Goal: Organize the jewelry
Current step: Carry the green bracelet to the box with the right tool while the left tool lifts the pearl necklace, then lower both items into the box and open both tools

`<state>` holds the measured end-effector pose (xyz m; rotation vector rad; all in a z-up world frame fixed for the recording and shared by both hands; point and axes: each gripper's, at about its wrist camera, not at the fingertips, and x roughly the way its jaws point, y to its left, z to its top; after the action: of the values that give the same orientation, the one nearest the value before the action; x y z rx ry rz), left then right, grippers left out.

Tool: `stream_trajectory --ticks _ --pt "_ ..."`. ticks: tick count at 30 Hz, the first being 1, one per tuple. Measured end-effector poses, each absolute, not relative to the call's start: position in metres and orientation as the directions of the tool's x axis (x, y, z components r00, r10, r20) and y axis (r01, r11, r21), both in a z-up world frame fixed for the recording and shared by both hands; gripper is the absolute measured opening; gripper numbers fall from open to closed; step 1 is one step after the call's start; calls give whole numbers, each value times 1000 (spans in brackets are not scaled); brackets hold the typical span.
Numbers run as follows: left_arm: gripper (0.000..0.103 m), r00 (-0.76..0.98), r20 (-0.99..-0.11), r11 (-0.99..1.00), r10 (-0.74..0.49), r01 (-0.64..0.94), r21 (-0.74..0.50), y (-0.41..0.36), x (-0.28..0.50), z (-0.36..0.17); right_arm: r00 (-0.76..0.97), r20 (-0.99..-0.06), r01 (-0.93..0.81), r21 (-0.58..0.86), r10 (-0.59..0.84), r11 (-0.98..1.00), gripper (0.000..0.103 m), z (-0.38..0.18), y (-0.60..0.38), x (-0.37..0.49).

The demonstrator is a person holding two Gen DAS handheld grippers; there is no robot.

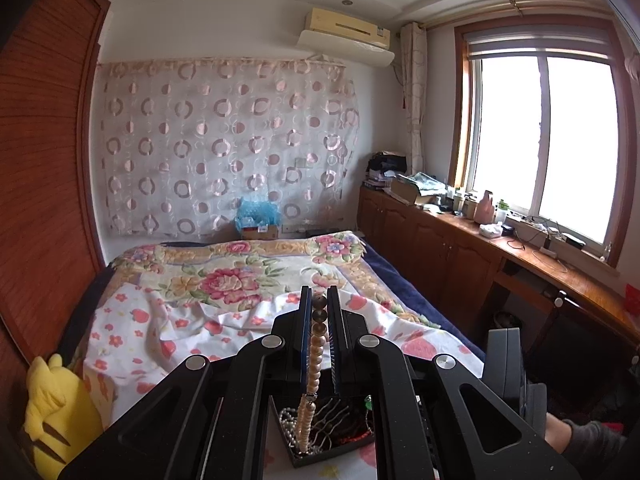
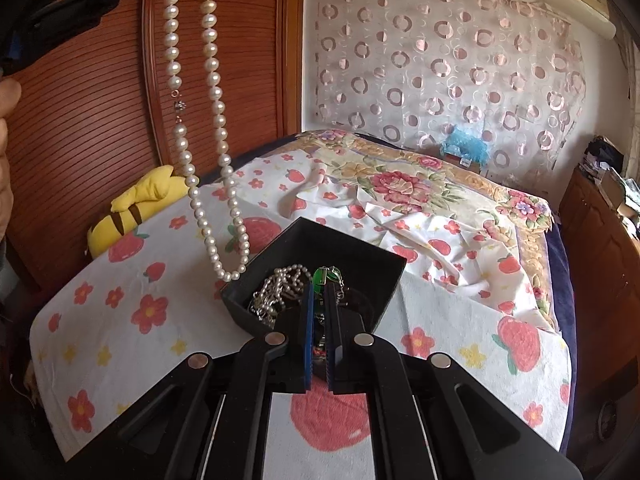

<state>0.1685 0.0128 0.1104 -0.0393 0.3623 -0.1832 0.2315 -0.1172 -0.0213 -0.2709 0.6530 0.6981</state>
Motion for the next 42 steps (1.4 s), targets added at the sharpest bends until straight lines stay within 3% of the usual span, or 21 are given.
stream_trajectory --ticks 13,42 --pt "7 911 -381 987 -160 154 -45 -1 190 108 572 -627 -653 41 529 756 6 -37 -117 249" --pt "7 816 -560 989 -142 138 -49 -4 229 11 563 -645 -644 49 517 763 9 -63 -139 226"
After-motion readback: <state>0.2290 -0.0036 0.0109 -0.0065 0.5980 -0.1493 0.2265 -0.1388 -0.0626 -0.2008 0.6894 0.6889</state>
